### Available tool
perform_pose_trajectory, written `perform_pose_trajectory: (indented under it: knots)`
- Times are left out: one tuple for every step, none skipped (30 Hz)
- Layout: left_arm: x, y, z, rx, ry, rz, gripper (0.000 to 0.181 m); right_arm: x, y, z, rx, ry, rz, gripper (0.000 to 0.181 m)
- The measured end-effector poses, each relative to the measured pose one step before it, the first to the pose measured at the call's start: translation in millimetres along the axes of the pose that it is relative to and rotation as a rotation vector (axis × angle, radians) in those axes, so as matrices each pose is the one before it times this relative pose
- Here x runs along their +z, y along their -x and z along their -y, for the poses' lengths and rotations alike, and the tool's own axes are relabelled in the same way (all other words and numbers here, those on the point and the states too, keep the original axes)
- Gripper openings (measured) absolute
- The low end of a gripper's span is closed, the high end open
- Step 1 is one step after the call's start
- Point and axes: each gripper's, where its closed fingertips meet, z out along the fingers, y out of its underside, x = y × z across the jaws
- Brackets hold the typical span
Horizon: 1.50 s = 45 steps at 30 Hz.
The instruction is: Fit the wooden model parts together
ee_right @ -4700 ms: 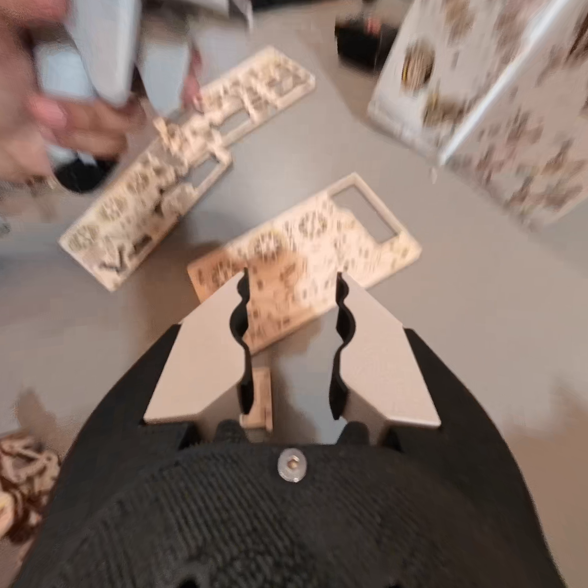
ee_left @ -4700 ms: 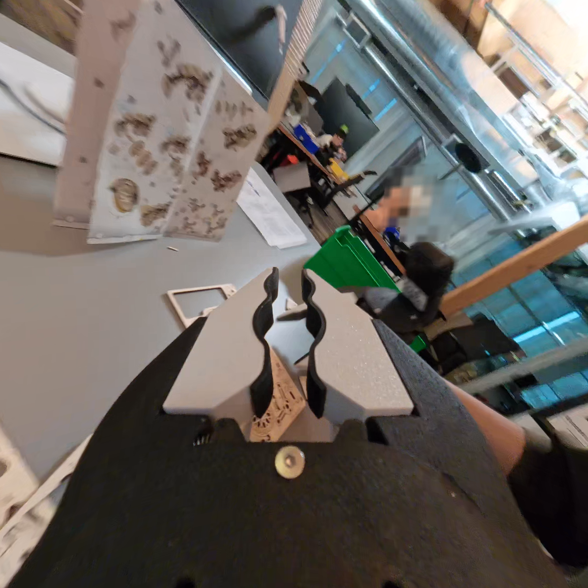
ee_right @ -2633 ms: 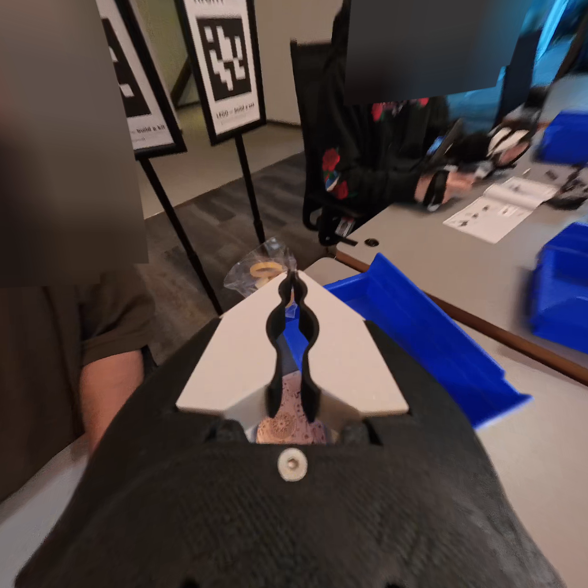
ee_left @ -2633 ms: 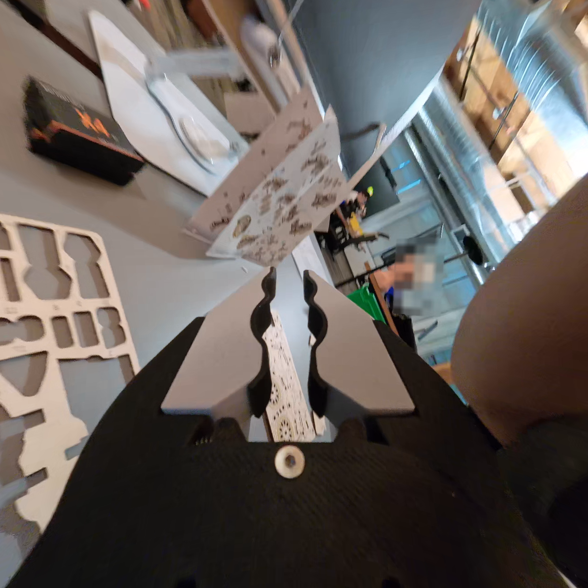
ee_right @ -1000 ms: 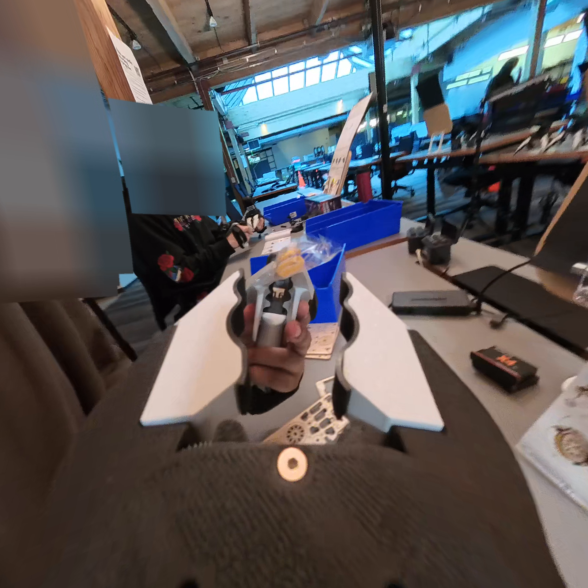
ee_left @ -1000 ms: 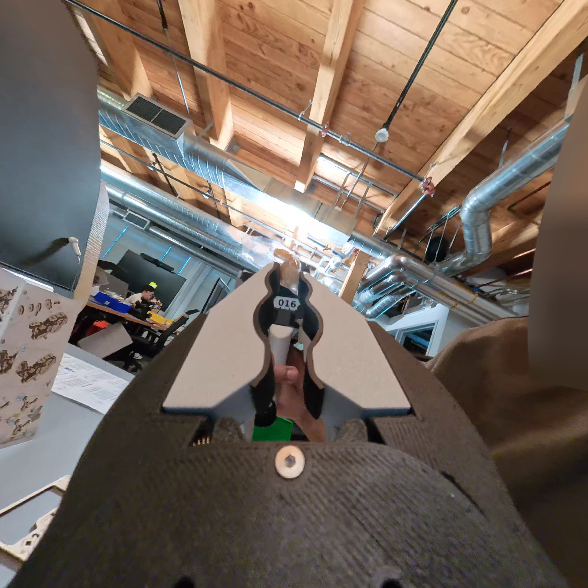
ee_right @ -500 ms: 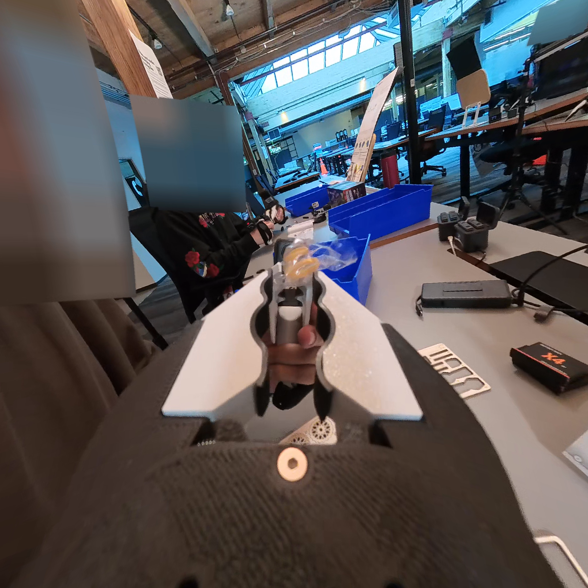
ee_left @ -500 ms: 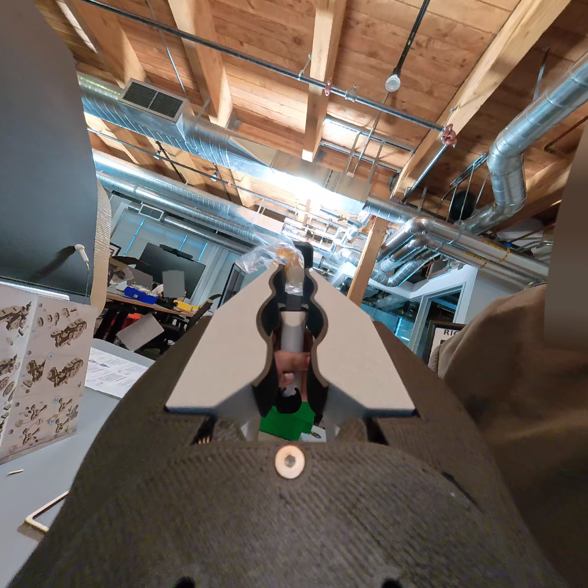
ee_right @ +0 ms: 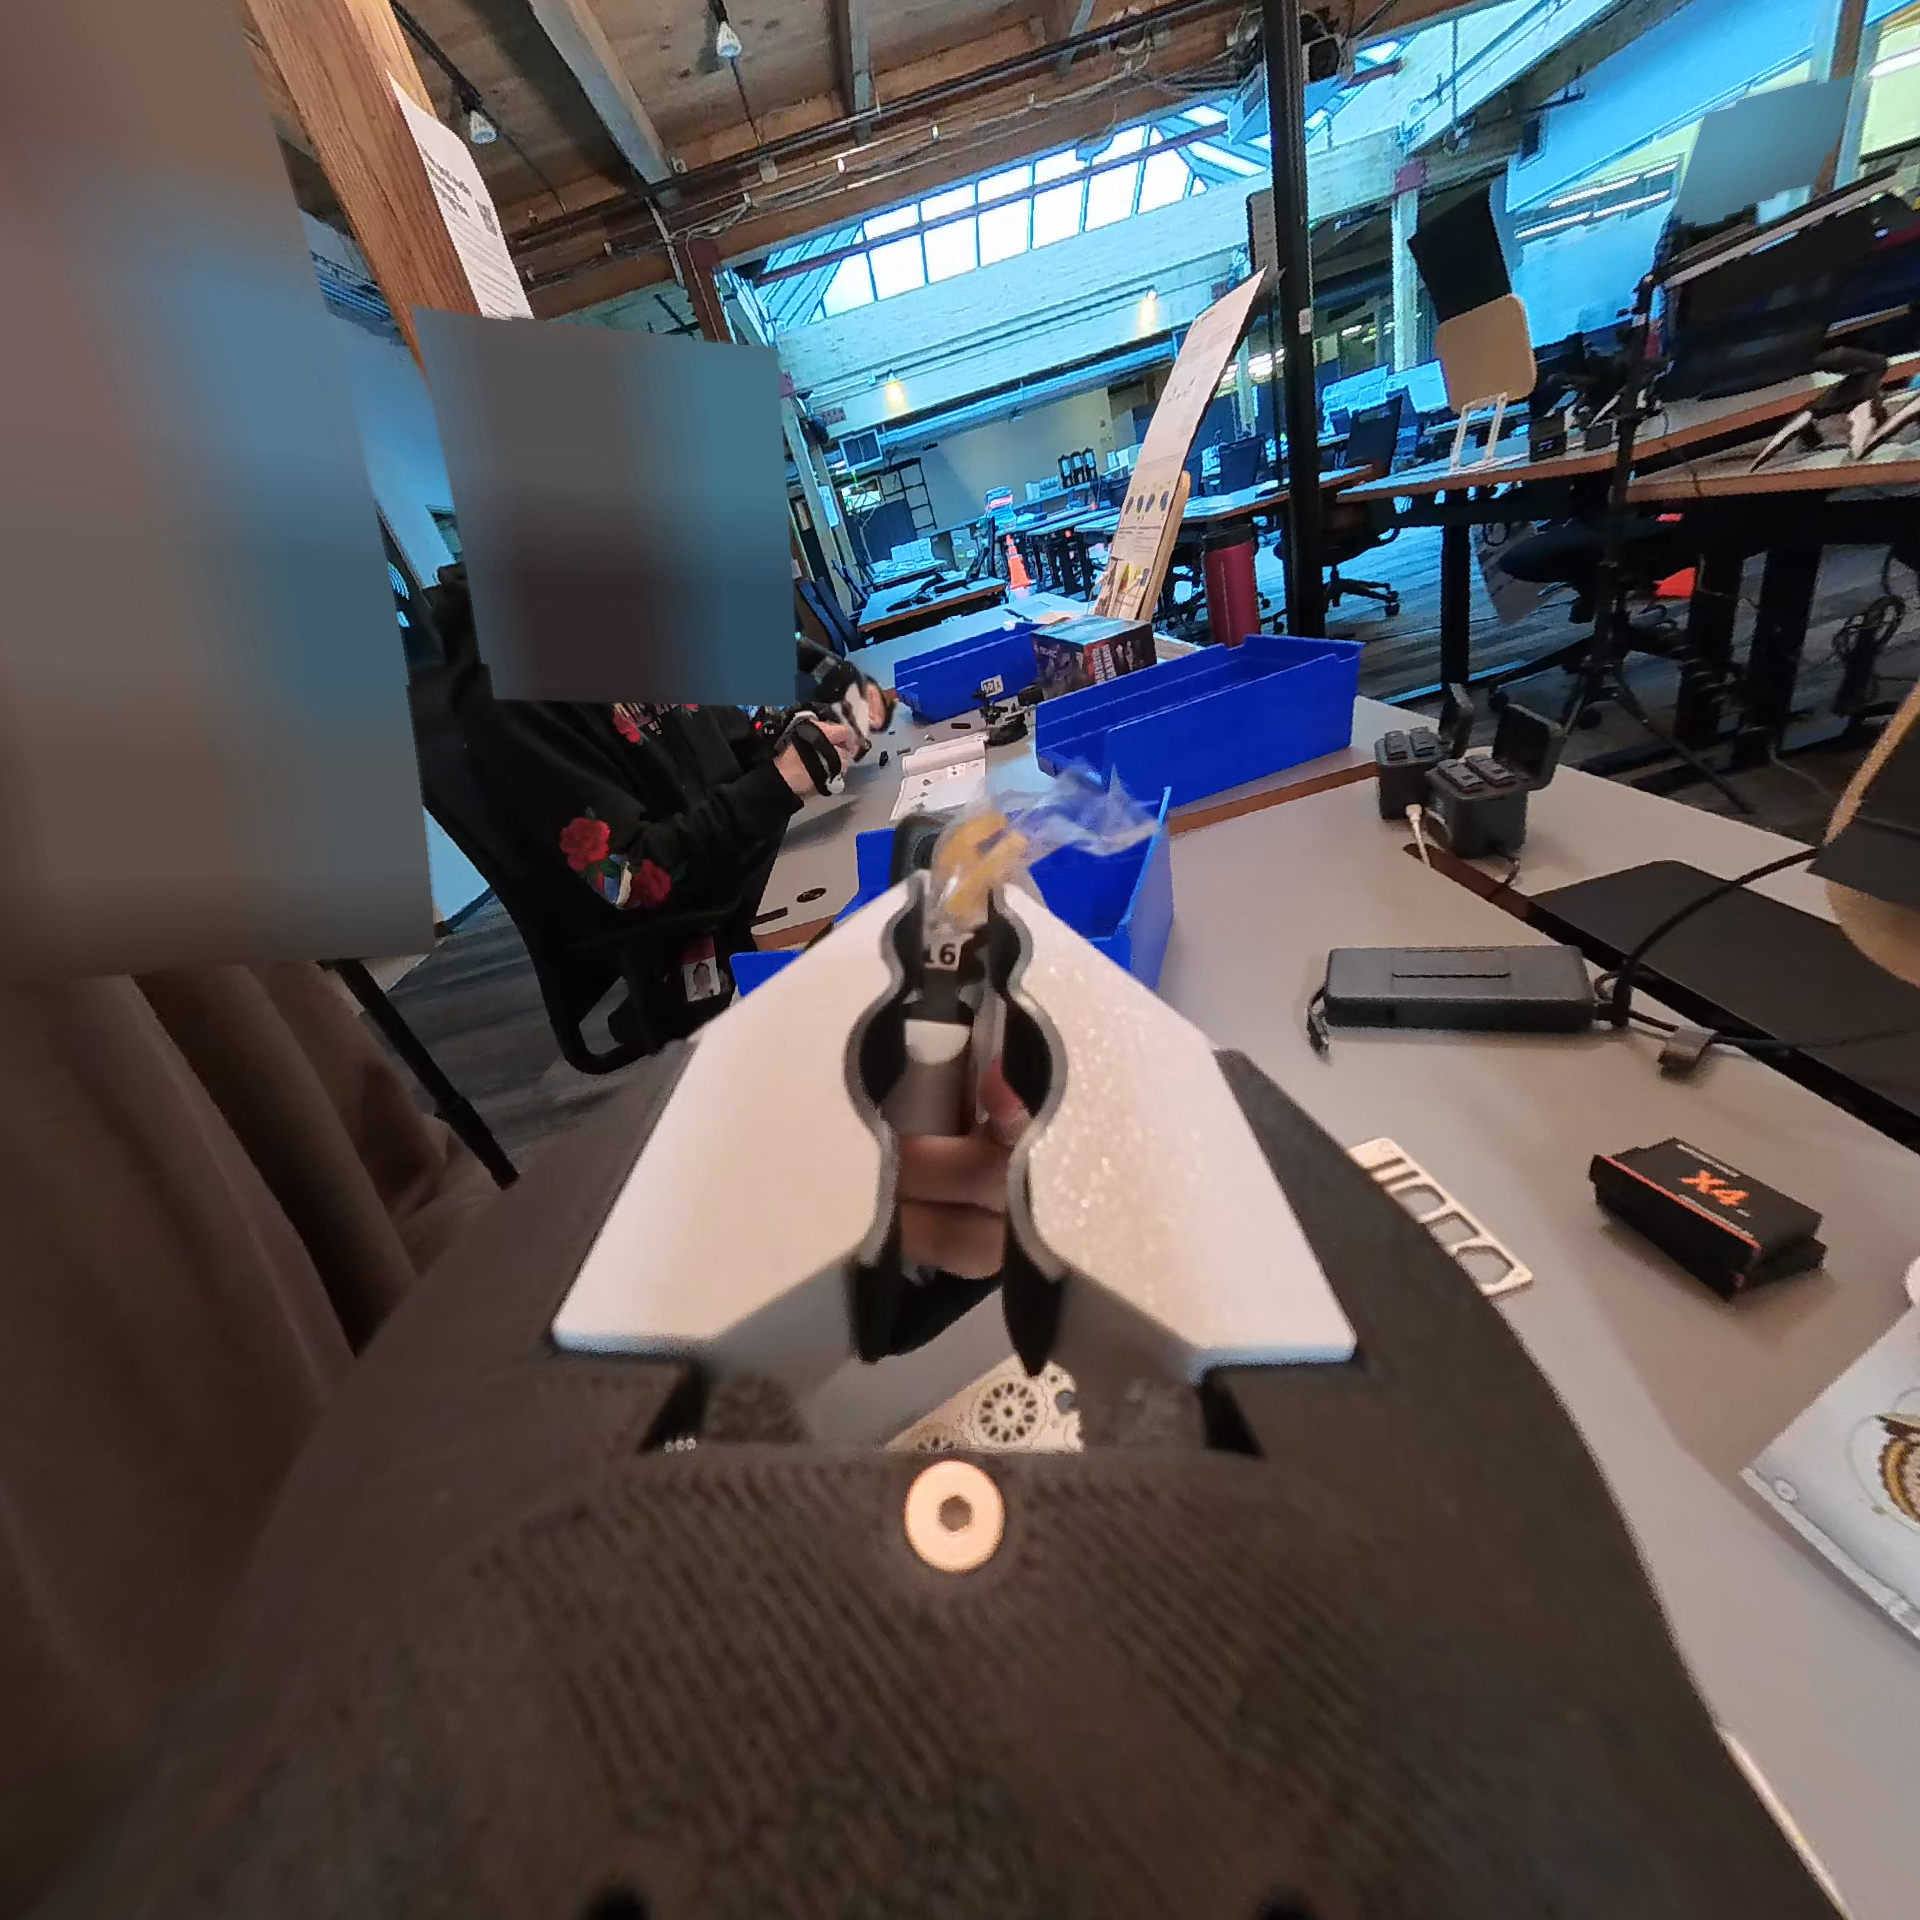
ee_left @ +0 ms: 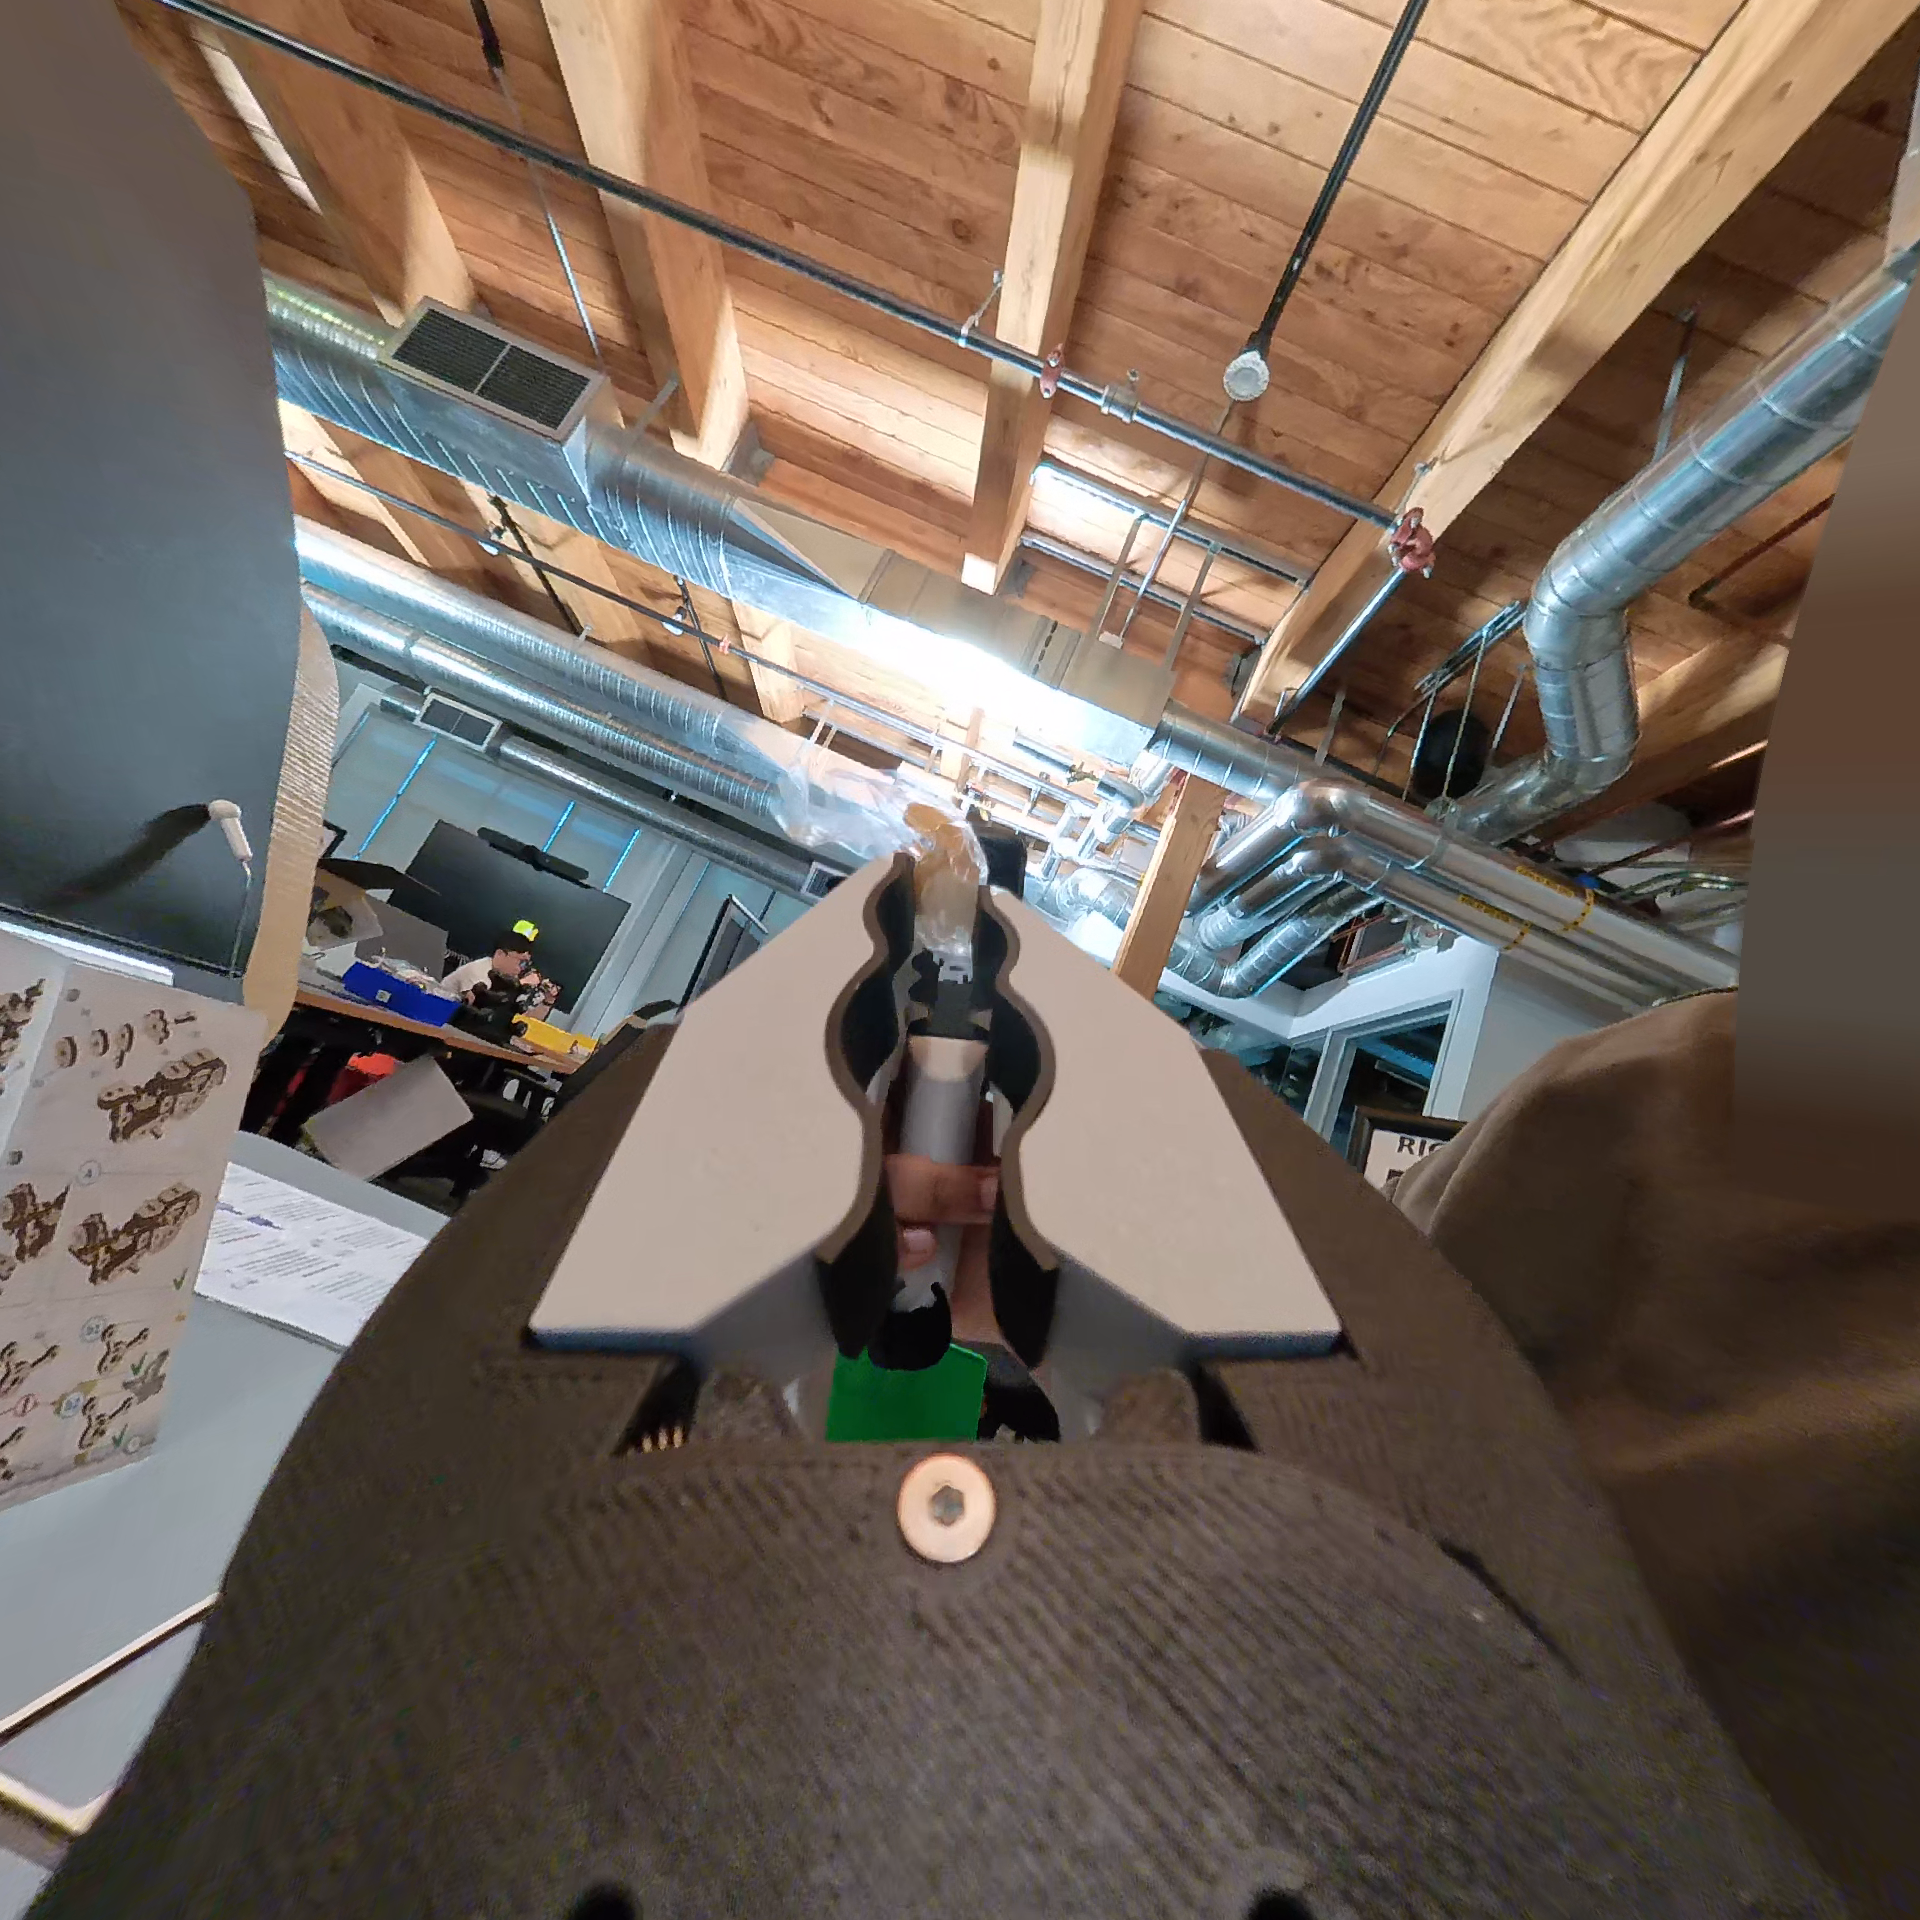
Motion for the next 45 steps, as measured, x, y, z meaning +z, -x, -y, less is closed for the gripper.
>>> perform_pose_trajectory:
  knots:
    - [-0.41,0.66,2.27,-0.0049,-0.0113,0.0003,0.009,-1.63,-0.85,2.17,0.0008,-0.0118,-0.0044,0.008]
    - [-1.28,0.33,2.19,-0.0041,-0.0116,-0.0005,0.008,-2.17,-0.95,2.88,-0.0002,-0.0153,-0.0044,0.003]
    - [-1.42,-0.02,2.19,-0.0046,-0.0106,-0.0029,0.008,-2.59,-1.58,3.54,-0.001,-0.0198,-0.0083,0.0]
    - [-1.39,0.33,2.01,-0.0028,-0.0079,-0.0004,0.009,-2.69,-1.94,3.99,0.0009,-0.0222,-0.0093,0.0]
    - [-1.26,0.36,1.39,0.0008,-0.0039,0.001,0.008,-2.31,-0.72,3.09,0.0019,-0.0159,-0.0003,0.0]
    - [-0.94,0.32,0.68,0.0023,0.0008,0.001,0.009,-1.55,-0.57,1.72,0.0029,-0.0058,0.0008,0.0]
    - [-0.69,0.08,0.28,0.0033,0.0028,0.0005,0.009,-0.79,-1.67,0.48,0.0038,0.0011,-0.0065,0.003]
    - [-0.52,0.14,0.0,0.0033,0.0023,0.0006,0.009,-0.24,-2.29,-0.3,0.0052,0.0051,-0.0112,0.008]
    - [-0.26,0.05,-0.34,0.0018,0.0037,-0.0004,0.009,0.56,-1.73,-0.65,0.0051,0.0063,-0.008,0.013]
    - [0.08,-0.39,-0.91,0.0016,0.0061,-0.0025,0.009,1.16,-1.22,-0.7,0.0071,0.006,-0.0057,0.018]
    - [0.15,-0.31,-1.57,0.0024,0.0102,-0.0023,0.009,1.58,-1.34,-0.96,0.0123,0.0066,-0.0051,0.025]
    - [0.51,-0.59,-2.0,0.0035,0.0126,-0.0032,0.009,2.02,-0.73,-1.28,0.019,0.0079,0.0006,0.031]
    - [0.64,-0.62,-2.18,0.0027,0.0137,-0.0035,0.009,2.25,0.3,-1.6,0.0248,0.0098,0.0096,0.034]
    - [0.62,-0.66,-1.94,0.002,0.012,-0.0034,0.009,2.29,1.37,-1.52,0.0277,0.0087,0.0183,0.036]
    - [0.6,-0.88,-1.44,0.0011,0.0093,-0.0046,0.009,2.26,1.8,-1.47,0.0287,0.0073,0.0204,0.037]
    - [0.53,-0.95,-1.07,-0.0003,0.0062,-0.0055,0.009,1.87,1.67,-1.8,0.0246,0.0083,0.0186,0.034]
    - [0.23,-0.83,-0.42,-0.0012,0.0029,-0.0051,0.009,1.53,1.57,-2.04,0.0134,0.0106,0.0156,0.027]
    - [0.03,-0.59,0.15,-0.002,-0.0006,-0.0037,0.009,1.1,1.21,-1.76,-0.0009,0.0096,0.0081,0.019]
    - [-0.24,-0.19,0.45,-0.002,-0.0013,-0.0011,0.009,0.23,0.4,-0.53,-0.0161,0.0036,-0.002,0.009]
    - [-0.46,0.49,0.1,-0.0002,0.0016,0.0023,0.009,-0.59,0.23,0.98,-0.0248,-0.0042,-0.0079,0.004]
    - [-0.23,0.38,-0.51,0.0009,0.005,0.0022,0.009,-0.79,-0.28,1.34,-0.0222,-0.0024,-0.0112,0.002]
    - [-0.03,0.53,-0.7,0.002,0.0065,0.0043,0.009,-0.72,0.23,0.58,-0.0179,0.0037,-0.0075,0.0]
    - [0.25,0.22,-0.85,0.0023,0.007,0.0028,0.009,-0.41,0.47,0.35,-0.0168,0.0053,-0.0064,0.0]
    - [0.44,0.16,-0.61,0.0007,0.0036,0.0028,0.009,-0.39,0.03,0.4,-0.0173,0.004,-0.0105,0.0]
    - [0.19,0.6,-0.1,-0.0006,-0.0004,0.0044,0.008,-0.32,-0.39,0.15,-0.0168,0.0041,-0.0127,0.0]
    - [0.09,0.73,-0.02,-0.0023,-0.0028,0.0051,0.008,-0.24,-0.34,0.15,-0.0154,0.004,-0.0116,0.0]
    - [-0.09,0.91,-0.19,-0.0026,-0.0033,0.0046,0.009,-0.19,-0.07,0.44,-0.0131,0.0013,-0.009,0.0]
    - [-0.38,1.14,0.02,-0.0028,-0.0052,0.0066,0.01,-0.18,0.29,1.0,-0.0093,-0.0032,-0.0058,0.0]
    - [-0.67,1.29,0.8,-0.0029,-0.0095,0.0075,0.01,-0.4,0.27,1.53,-0.0056,-0.0077,-0.0038,0.0]
    - [-0.74,0.6,1.36,-0.0027,-0.011,0.0027,0.011,-0.63,0.05,1.79,-0.0023,-0.0088,-0.0027,0.0]
    - [-0.86,0.18,1.54,-0.005,-0.0092,-0.0006,0.01,-0.83,-0.1,1.67,-0.0002,-0.0079,-0.0023,0.0]
    - [-0.71,0.45,1.27,-0.0038,-0.0044,0.0016,0.01,-0.98,-0.32,1.3,-0.0002,-0.0062,-0.0025,0.0]
    - [-0.49,0.62,0.71,-0.0001,0.0,0.0046,0.009,-1.09,-0.41,1.0,-0.0007,-0.0047,-0.0027,0.0]
    - [-0.26,1.01,0.41,0.0017,0.0019,0.0076,0.01,-1.04,-0.53,0.55,-0.001,-0.0027,-0.0023,0.0]
    - [-0.22,0.56,0.12,0.0024,0.0018,0.0051,0.01,-0.94,-0.31,0.14,-0.0009,-0.001,-0.0018,0.0]
    - [-0.18,0.45,0.25,0.0002,-0.0015,0.0027,0.009,-0.93,-0.43,0.06,-0.0006,-0.0003,-0.0022,0.0]
    - [-0.17,0.56,0.6,-0.0022,-0.0048,0.0032,0.009,-0.9,-0.43,-0.03,-0.0008,-0.0006,-0.0028,0.0]
    - [-0.03,0.56,0.15,-0.0027,-0.0044,0.002,0.007,-0.88,-0.33,0.03,-0.0018,-0.0014,-0.0031,0.0]
    - [-0.08,0.54,-0.32,-0.0026,-0.0017,0.0012,0.006,-0.93,-0.4,-0.03,-0.0022,-0.0018,-0.0038,0.0]
    - [0.15,0.84,-0.59,-0.0026,0.0001,0.0028,0.005,-0.97,-0.4,-0.19,-0.0014,-0.0013,-0.0039,0.0]
    - [0.05,1.5,-0.63,-0.0018,0.0013,0.0061,0.005,-1.18,-0.4,-0.52,-0.0007,0.0013,-0.0033,0.0]
    - [-0.16,2.09,-0.39,-0.0008,0.0011,0.0103,0.005,-1.81,-0.71,-1.01,-0.0032,0.006,-0.0064,0.0]
    - [-0.73,3.66,0.24,0.0002,-0.0006,0.0181,0.006,-3.23,-1.83,-1.14,-0.0096,0.0098,-0.0144,0.0]
    - [-1.5,7.66,1.3,-0.002,-0.0037,0.0417,0.006,-4.79,-3.13,-0.96,-0.0171,0.0112,-0.0241,0.0]
    - [-2.24,10.22,1.13,-0.0027,-0.0029,0.0551,0.006,-6.64,-4.48,-0.77,-0.0239,0.0107,-0.0328,0.0]
